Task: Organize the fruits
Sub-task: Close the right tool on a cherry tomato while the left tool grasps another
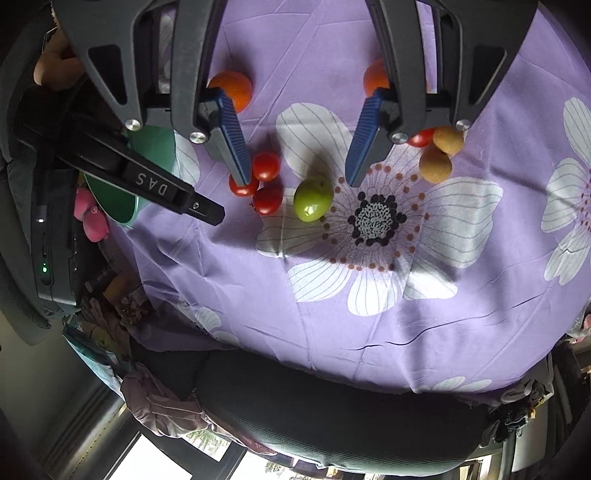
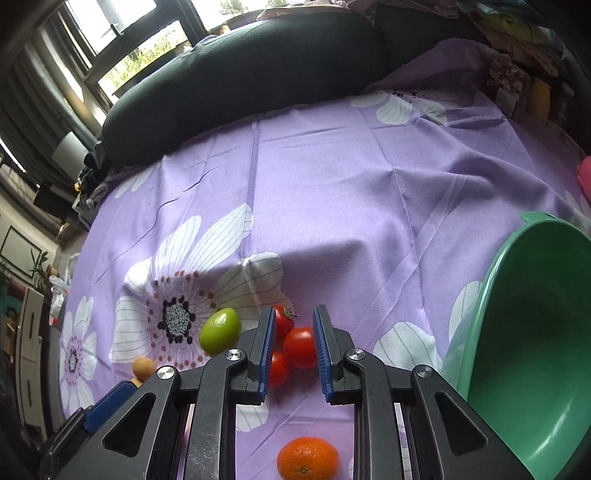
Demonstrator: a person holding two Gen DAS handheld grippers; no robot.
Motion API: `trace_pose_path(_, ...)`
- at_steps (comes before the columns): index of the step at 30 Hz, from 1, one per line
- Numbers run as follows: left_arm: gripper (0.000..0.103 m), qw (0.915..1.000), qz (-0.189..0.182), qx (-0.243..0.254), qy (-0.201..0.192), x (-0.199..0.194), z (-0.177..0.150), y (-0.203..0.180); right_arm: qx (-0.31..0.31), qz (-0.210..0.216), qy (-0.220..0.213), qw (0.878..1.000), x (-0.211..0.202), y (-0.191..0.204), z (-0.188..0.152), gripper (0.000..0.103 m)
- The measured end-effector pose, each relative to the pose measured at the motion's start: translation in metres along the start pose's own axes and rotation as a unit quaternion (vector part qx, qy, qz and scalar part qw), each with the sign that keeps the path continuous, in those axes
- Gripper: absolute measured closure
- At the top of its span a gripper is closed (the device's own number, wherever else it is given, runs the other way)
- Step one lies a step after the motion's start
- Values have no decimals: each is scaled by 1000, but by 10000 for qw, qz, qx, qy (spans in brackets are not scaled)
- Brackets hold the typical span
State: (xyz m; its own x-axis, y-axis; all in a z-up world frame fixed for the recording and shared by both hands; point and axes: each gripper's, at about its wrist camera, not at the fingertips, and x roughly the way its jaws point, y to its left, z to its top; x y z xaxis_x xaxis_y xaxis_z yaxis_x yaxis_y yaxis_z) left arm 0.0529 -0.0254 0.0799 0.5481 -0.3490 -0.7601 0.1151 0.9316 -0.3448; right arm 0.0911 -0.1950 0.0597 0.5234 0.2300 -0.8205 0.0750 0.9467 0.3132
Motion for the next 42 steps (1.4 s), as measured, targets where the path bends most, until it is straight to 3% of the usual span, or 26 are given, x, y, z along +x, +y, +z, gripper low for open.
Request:
trace_pose_path(4,51,9995,-292,72,122,21,1,-4,271,414,156,9987,4,-12,-1,81)
trace_pose_path(8,51,9988,-219,175,397,44,-7,-7,266,367,214,9987,7,-10,-1,80)
trace_pose_path(12,49,9979,-381,213,468,53,-9,-11,365,549,365,9972,15,-11,-1,80)
trace_pose_path(18,50,9972,-271,290,633,68,-13,-17,187,92,460,9987,25,-3,-5,80)
trace_pose_path(23,51,9968,-332,182,707,73,-13,-12,162,-14,554,9983,31,-4,-7,80)
trace_pose_path(33,75,9963,-359,6,786,86,-16,-8,259,154,759,9967,41,-5,-11,75)
trace_pose_path(42,76,9965,-390,-50,740,73,-22,5,185,147,687,9974,44,0,-16,74)
